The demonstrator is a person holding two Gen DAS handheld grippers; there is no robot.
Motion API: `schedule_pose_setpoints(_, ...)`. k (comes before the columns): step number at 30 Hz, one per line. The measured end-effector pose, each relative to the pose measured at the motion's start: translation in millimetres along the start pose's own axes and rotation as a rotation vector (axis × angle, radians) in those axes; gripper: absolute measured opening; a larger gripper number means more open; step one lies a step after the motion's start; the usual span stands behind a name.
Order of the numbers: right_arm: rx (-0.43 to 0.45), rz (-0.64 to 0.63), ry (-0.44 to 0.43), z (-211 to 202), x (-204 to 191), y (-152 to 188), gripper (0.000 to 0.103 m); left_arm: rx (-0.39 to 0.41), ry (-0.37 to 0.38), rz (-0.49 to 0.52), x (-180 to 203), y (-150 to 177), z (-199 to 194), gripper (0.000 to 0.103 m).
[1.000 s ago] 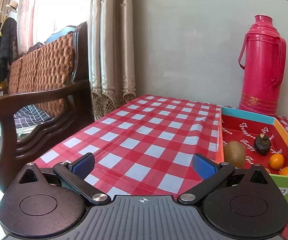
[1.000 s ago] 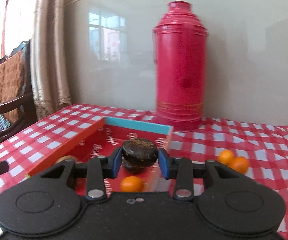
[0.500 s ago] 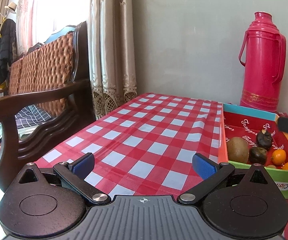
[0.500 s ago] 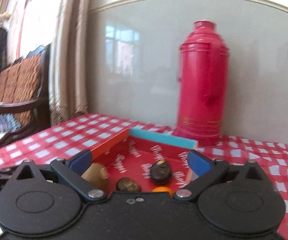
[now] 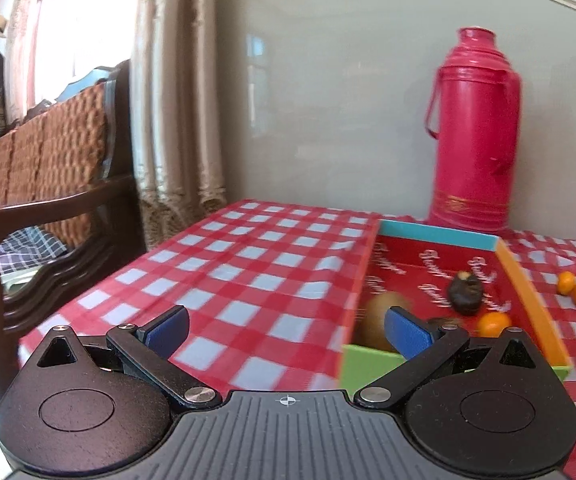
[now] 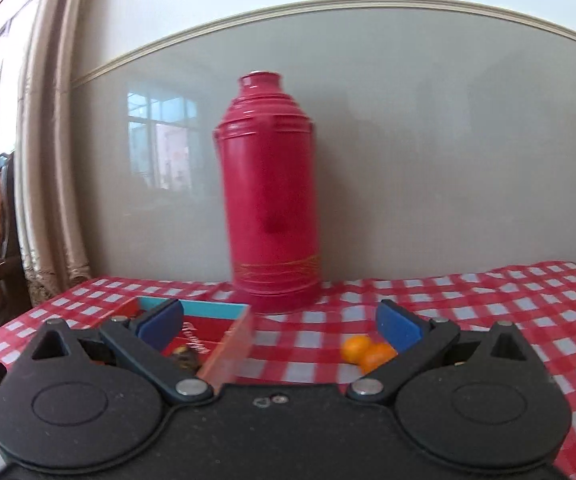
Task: Organize fruits
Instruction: 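Carry the mangosteen over the box and open the right gripper, then reach the left gripper to the large orange and grasp it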
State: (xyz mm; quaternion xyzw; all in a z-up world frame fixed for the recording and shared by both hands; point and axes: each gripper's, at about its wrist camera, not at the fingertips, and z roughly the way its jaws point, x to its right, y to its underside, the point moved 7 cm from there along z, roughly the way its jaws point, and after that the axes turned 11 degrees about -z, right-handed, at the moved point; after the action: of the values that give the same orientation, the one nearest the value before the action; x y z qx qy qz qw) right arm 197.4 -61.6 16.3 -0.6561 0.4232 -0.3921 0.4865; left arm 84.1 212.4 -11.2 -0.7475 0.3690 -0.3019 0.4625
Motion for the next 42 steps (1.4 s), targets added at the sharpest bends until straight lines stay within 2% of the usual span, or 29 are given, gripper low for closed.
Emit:
schedule_pose_setpoints(6, -0.039, 0.048, 0.093, -7.1, 48.6, 19.5, 0.097, -0.012, 0.079, 0.025, 52.7, 6.3, -1.8, 0.103)
schedule_pose_setpoints(9, -0.012, 0.063, 0.136, -16.5, 73.9, 22.7, 0.097, -0.015, 0.139, 0.033, 87.3, 8.8, -4.6, 0.103)
schedule_pose_setpoints(15, -0.057, 0.081, 0.228, -23.8, 125.1, 38.8, 0.097, -0.029, 0.239, 0.081, 155.7, 21.7, -8.2, 0.103)
schedule_pose_setpoints(25, -0.133, 0.094, 0.366, -14.2, 183.6, 59.1, 0.097, -0.087, 0.337, 0.117, 242.5, 45.8, 8.3, 0.102)
schedule_pose_setpoints(30, -0.155, 0.097, 0.385, -12.0, 205.2, 67.2, 0.097, -0.098, 0.376, 0.155, 288.0, 50.0, 21.4, 0.102)
schedule_pose_setpoints(32, -0.159, 0.110, 0.399, -11.5, 212.9, 68.1, 0.097, -0.102, 0.373, 0.177, 303.7, 52.8, 27.6, 0.098)
schedule_pose_setpoints(33, -0.166, 0.120, 0.409, -10.0, 217.4, 70.3, 0.097, -0.111, 0.372, 0.184, 311.9, 55.7, 32.2, 0.089)
schedule_pose_setpoints(35, -0.184, 0.140, 0.417, -5.2, 224.9, 74.0, 0.097, -0.148, 0.377, 0.179, 323.2, 62.7, 40.3, 0.080)
schedule_pose_setpoints(39, -0.213, 0.153, 0.427, 5.5, 235.6, 80.5, 0.097, -0.185, 0.378, 0.181, 338.6, 75.7, 52.0, 0.079)
schedule_pose_setpoints(42, -0.232, 0.154, 0.419, 10.2, 238.2, 84.3, 0.097, -0.179, 0.377, 0.186, 345.9, 76.1, 53.3, 0.079)
